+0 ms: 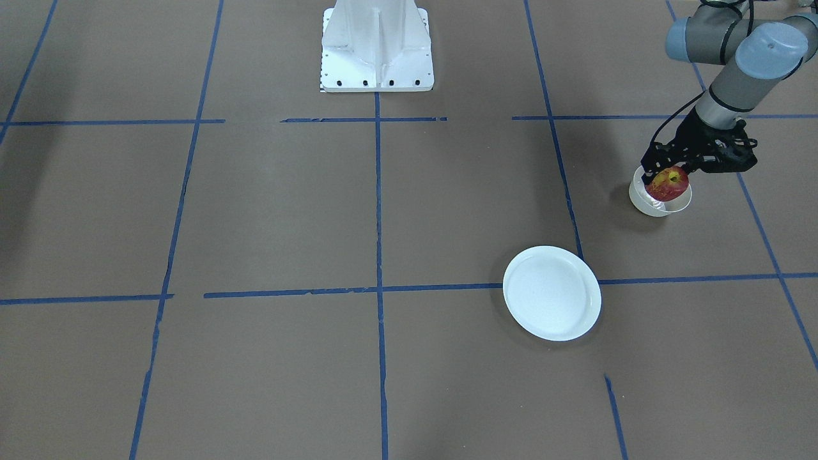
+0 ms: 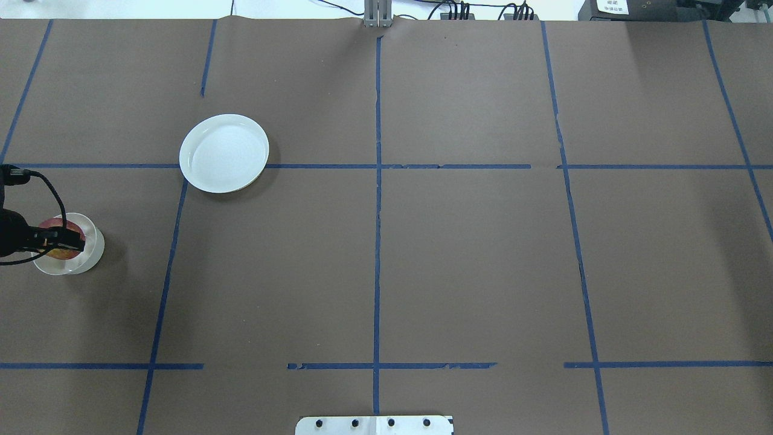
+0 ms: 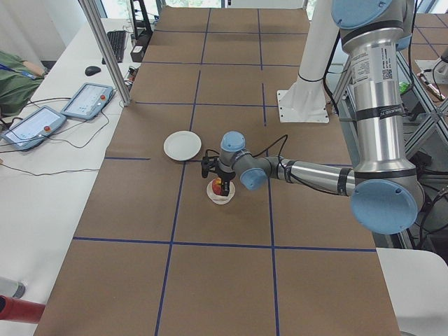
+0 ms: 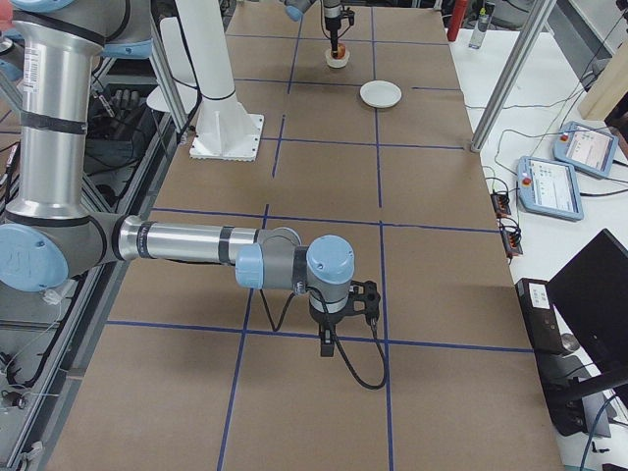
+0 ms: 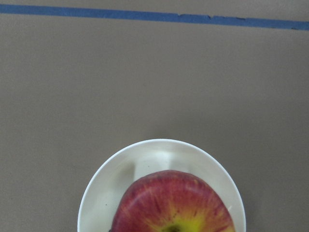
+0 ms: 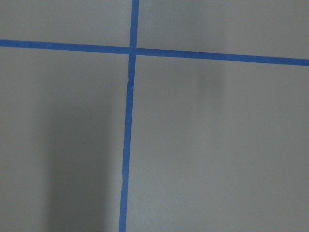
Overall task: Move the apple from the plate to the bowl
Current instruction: 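Carry the apple with the left gripper toward the white bowl, then lower the apple into the white bowl and open the left gripper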
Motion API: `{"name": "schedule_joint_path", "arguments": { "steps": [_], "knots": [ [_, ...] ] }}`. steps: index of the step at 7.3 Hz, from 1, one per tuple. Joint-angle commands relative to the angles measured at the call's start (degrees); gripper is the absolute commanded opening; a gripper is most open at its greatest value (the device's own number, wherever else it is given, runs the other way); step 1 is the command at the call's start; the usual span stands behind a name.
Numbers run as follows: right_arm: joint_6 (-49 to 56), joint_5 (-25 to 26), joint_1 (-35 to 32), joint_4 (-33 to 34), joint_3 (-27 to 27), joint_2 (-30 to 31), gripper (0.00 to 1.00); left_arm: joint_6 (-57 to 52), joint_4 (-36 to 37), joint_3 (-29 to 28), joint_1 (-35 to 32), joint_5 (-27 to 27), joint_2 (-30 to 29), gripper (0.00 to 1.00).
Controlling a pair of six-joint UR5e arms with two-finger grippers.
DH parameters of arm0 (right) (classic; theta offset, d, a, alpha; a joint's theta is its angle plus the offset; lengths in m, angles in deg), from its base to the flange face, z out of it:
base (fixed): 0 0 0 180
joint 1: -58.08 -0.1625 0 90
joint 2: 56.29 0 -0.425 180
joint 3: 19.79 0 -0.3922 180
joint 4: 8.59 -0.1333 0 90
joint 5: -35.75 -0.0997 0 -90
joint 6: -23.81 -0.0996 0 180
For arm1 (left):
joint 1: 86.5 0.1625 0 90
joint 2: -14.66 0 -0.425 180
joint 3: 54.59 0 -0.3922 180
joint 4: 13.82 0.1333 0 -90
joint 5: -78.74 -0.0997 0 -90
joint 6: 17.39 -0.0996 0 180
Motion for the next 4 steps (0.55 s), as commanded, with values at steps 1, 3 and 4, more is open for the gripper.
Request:
{"name": "schedule_joint_path", "arguments": {
  "steps": [1,3,4],
  "knots": [
    [0.0,0.0,0.0,0.0,0.0,-0.1,1.0,0.1,0.1,-0.3,0.3,-0.1,-0.3,0.82],
    [0.0,0.0,0.0,0.0,0.0,-0.1,1.0,-0.2,0.1,-0.3,0.3,-0.1,-0.3,0.99],
    [0.0,0.0,0.0,0.0,0.0,0.0,1.0,-0.5,0.2,-0.3,0.2,0.1,-0.3,0.99]
  ]
}}
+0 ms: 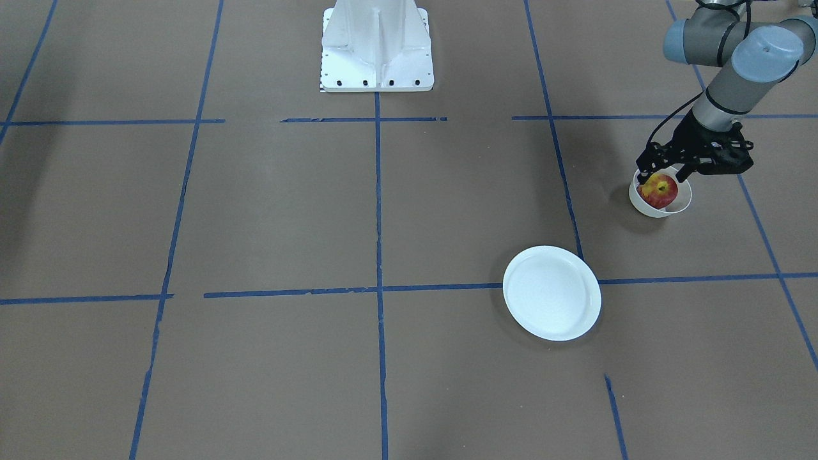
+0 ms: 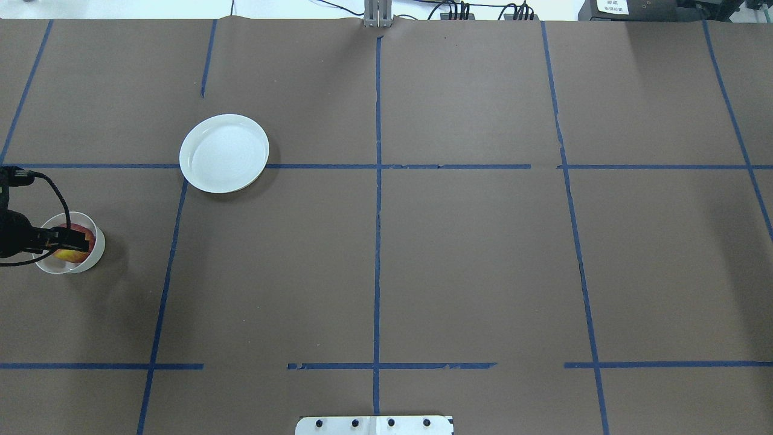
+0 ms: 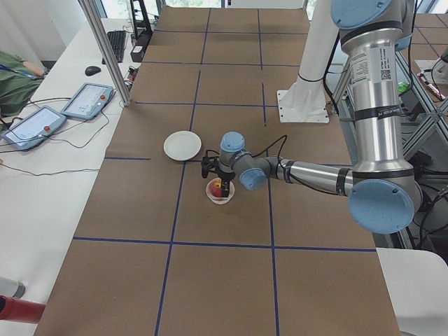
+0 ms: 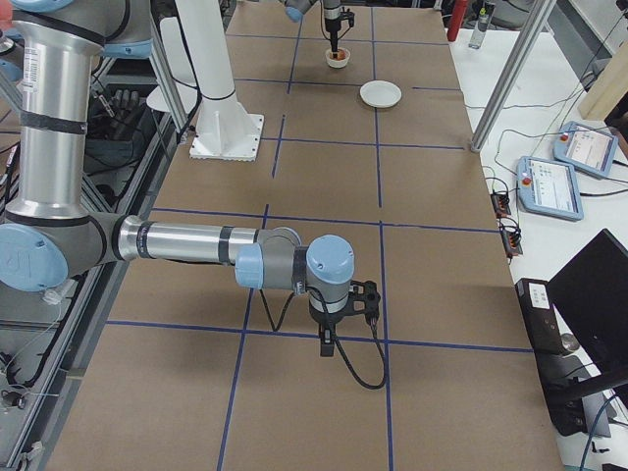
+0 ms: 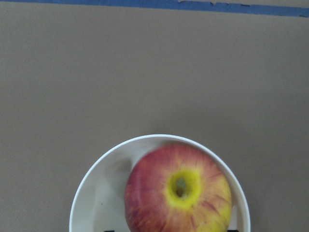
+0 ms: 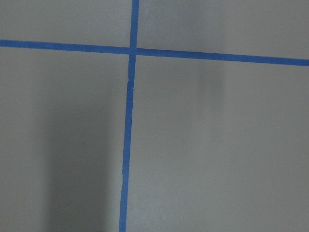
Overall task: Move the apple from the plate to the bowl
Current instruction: 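Lower the apple into the white bowl and open the left gripper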
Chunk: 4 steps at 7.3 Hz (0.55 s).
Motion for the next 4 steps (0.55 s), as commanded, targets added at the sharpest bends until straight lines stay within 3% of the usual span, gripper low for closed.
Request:
{"name": "schedule_joint_path", "arguments": {
  "steps": [1,3,4],
  "knots": [
    [0.0,0.0,0.0,0.0,0.0,0.0,1.0,-1.1,0.3,1.1,-0.5,0.8,0.2,0.99],
    [0.0,0.0,0.0,0.1,0.0,0.0,1.0,-9.2,0.5,1.2,-3.1,0.9,1.1,0.99],
    [0.0,0.0,0.0,0.0,0.0,0.0,1.0,-17.2,3.4,1.3,-7.6,1.0,1.1,0.99]
  ]
}}
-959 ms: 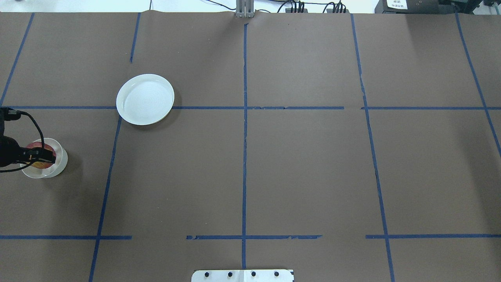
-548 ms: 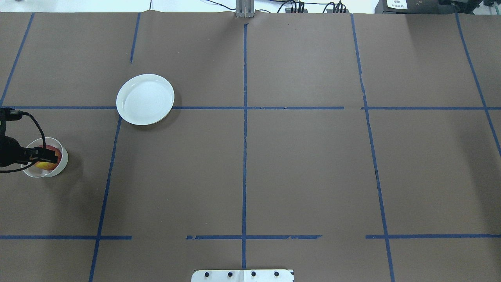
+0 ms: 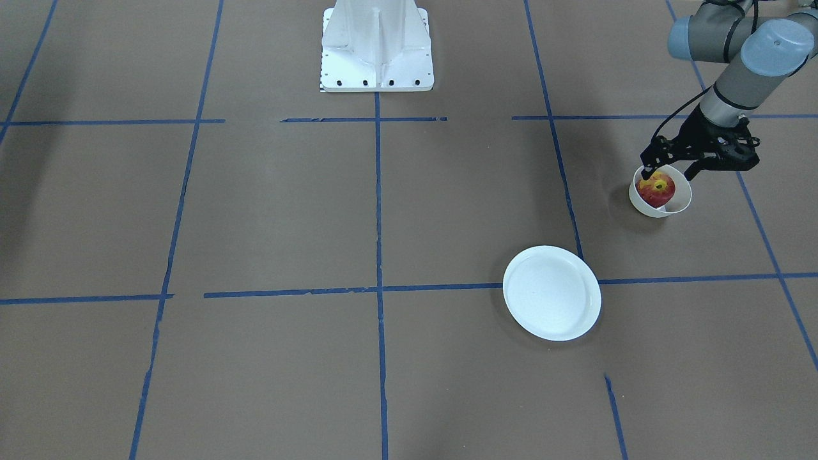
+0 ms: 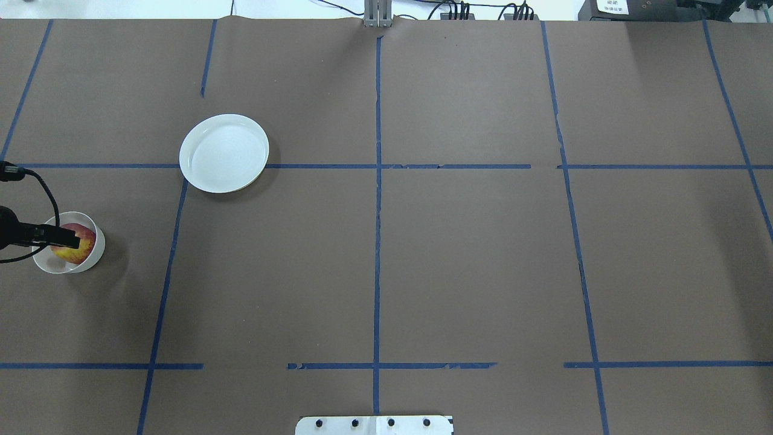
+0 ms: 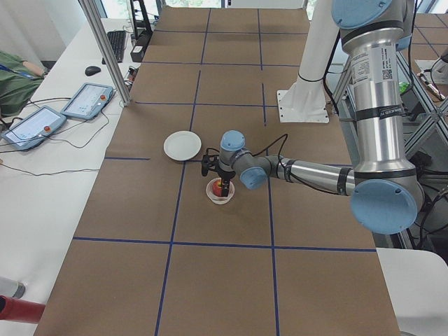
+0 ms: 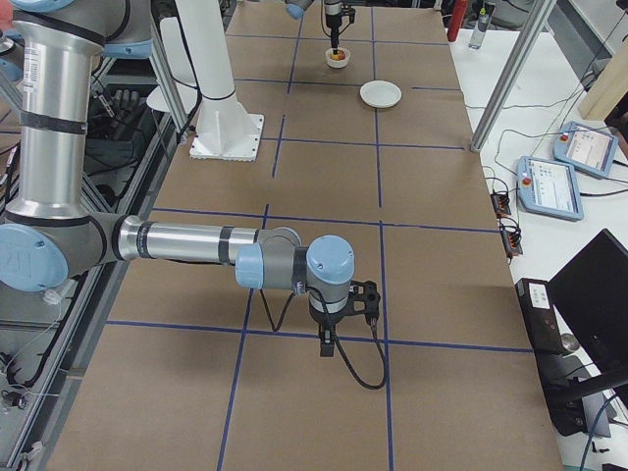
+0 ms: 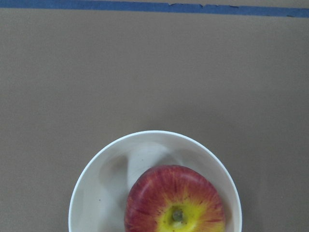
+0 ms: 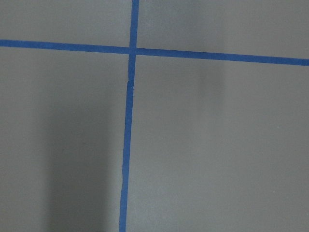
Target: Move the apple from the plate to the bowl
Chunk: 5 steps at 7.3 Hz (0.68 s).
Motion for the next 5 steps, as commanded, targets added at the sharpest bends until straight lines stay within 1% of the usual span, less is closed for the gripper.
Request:
{"name": "schedule_joint_path", "arguments": {
  "steps": [1,2,3,4,5],
  "knots": [
    [0.0,0.0,0.0,0.0,0.0,0.0,1.0,-18.1,7.0,0.2,-9.5,0.1,0.0,0.99],
    [0.0,0.0,0.0,0.0,0.0,0.0,1.0,-28.6,12.2,0.0,-15.0,2.2,-0.2,0.99],
    [0.0,0.0,0.0,0.0,0.0,0.0,1.0,-37.3,17.6,-0.2,-21.4,7.6,-0.8,0.99],
    [0.0,0.0,0.0,0.0,0.0,0.0,1.0,-45.8,23.4,-0.7,-29.8,13.8,-1.1,1.0],
    [0.0,0.0,-0.1,0.0,0.0,0.0,1.0,-51.6,27.3,-1.3,-35.3,16.3,-1.2,1.0]
  ]
}}
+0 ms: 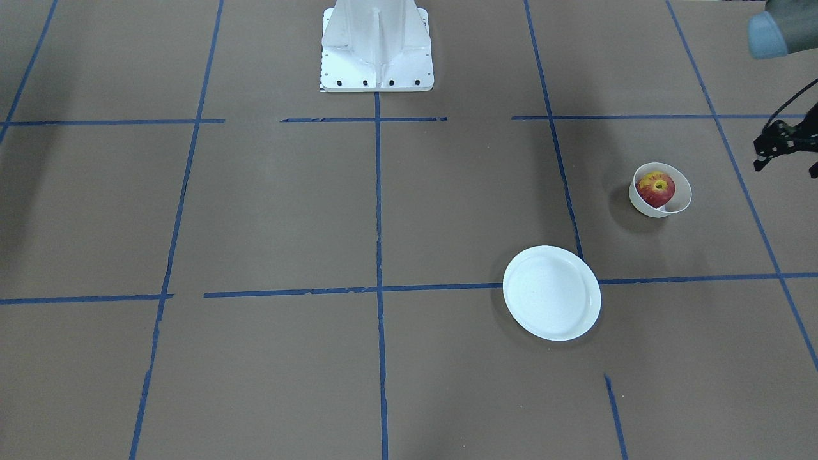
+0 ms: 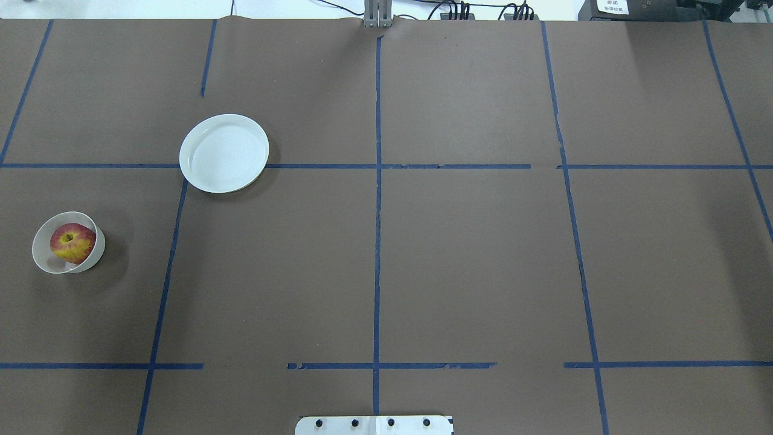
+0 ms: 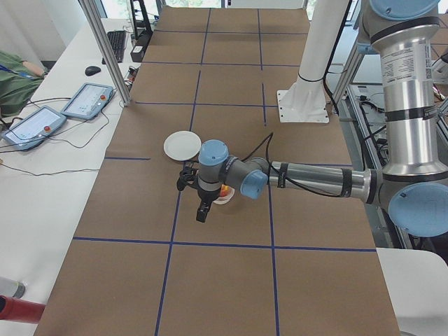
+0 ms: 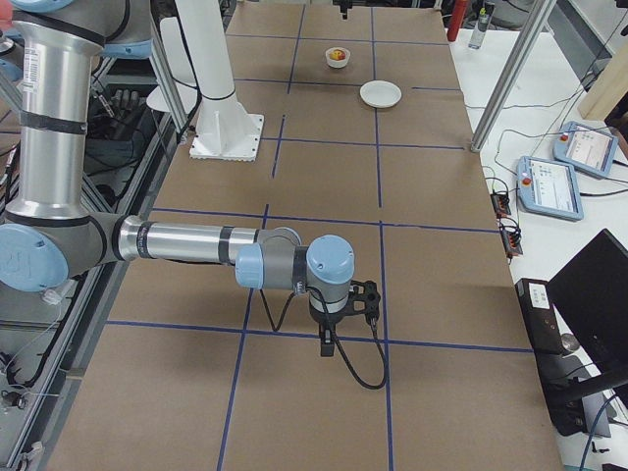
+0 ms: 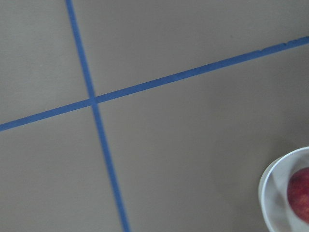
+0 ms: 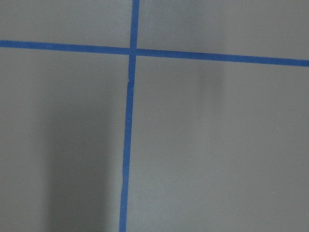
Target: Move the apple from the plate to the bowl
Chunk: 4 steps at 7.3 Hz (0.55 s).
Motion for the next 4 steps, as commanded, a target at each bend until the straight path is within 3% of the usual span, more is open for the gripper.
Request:
{"name": "schedule_joint_path", "arguments": {
  "steps": [1,4],
  "knots": [
    [0.0,0.0,0.0,0.0,0.0,0.0,1.0,-10.1,9.6,-0.5,-10.9,4.8,-0.3,1.0],
    [0.0,0.0,0.0,0.1,0.0,0.0,1.0,-10.0,14.4,-1.0,-11.5,4.7,-0.1,1.0]
  ]
}}
